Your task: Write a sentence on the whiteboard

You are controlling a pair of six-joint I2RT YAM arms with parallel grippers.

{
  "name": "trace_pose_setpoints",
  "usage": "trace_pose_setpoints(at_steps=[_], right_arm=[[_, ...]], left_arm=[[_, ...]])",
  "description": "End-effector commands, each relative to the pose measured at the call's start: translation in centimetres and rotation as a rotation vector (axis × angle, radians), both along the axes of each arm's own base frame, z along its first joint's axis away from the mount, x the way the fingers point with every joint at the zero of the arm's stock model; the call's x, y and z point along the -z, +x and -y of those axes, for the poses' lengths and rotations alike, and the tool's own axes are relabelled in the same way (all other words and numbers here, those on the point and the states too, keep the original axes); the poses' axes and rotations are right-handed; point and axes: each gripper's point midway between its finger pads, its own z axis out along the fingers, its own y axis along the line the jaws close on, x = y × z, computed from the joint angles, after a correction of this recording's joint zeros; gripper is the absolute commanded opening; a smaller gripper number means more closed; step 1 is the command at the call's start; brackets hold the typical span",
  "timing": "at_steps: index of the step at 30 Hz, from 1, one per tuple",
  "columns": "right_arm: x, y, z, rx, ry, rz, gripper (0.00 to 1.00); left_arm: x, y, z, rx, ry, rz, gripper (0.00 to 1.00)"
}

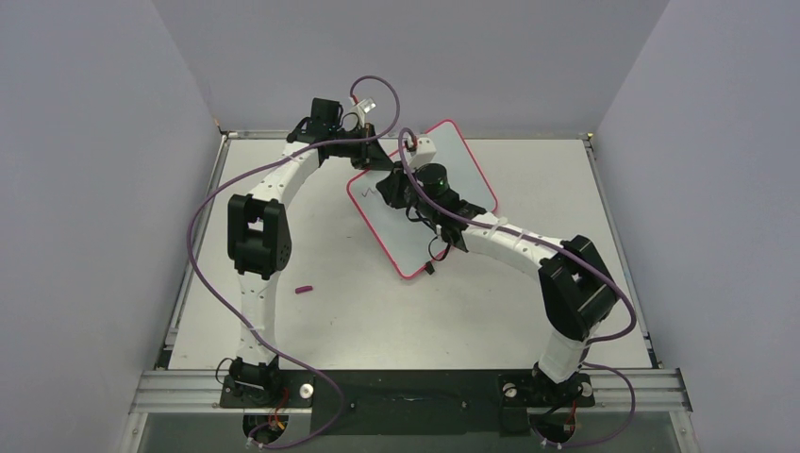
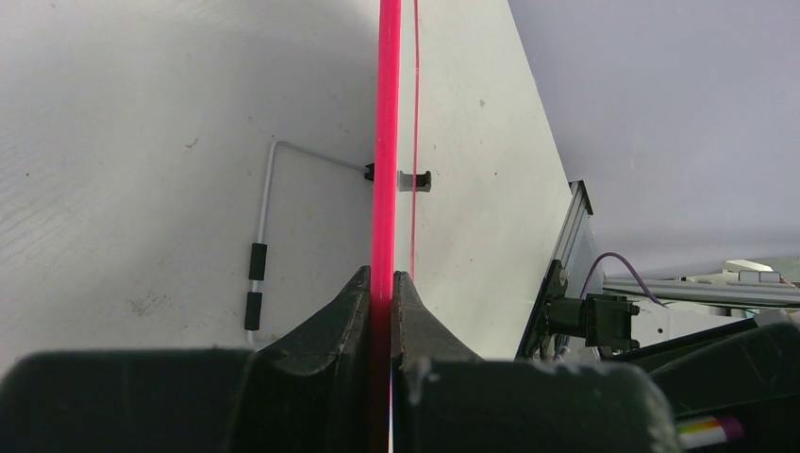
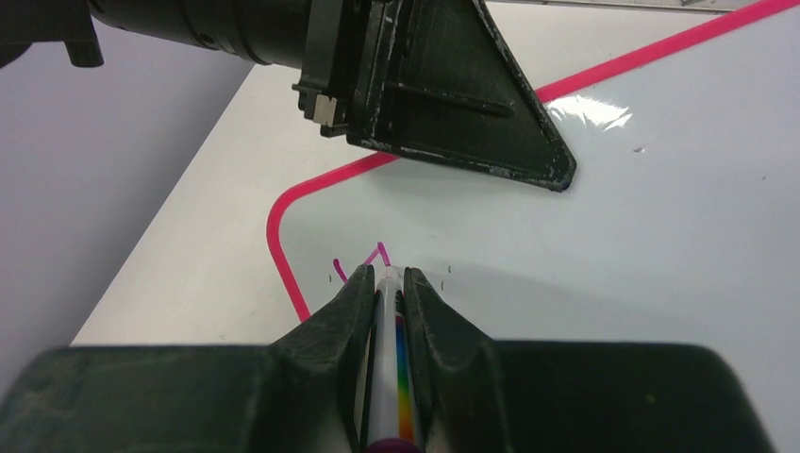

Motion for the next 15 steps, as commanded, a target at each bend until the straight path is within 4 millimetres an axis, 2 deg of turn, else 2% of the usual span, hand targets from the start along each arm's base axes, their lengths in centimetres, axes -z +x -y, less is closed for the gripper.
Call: trace_pose_setpoints(at_steps=[1,8,15], right_arm=[[1.5,-1.4,1.0,0.004,-0.042,-0.027,0.00],[2.3,-2.6,1.9,0.009,-0.050,-0.045,0.00],[2.7,-3.7,1.7,-0.005,-0.041,-0.054,0.00]], left_arm=[[-5.1,-1.1,0.5,0.013,-0.034,0.099,0.00],[-5.2,-1.1,0.5,0.011,-0.036,0.101,0.00],[-5.3,-1.1,0.5,0.009,-0.036,0.103,0.00]])
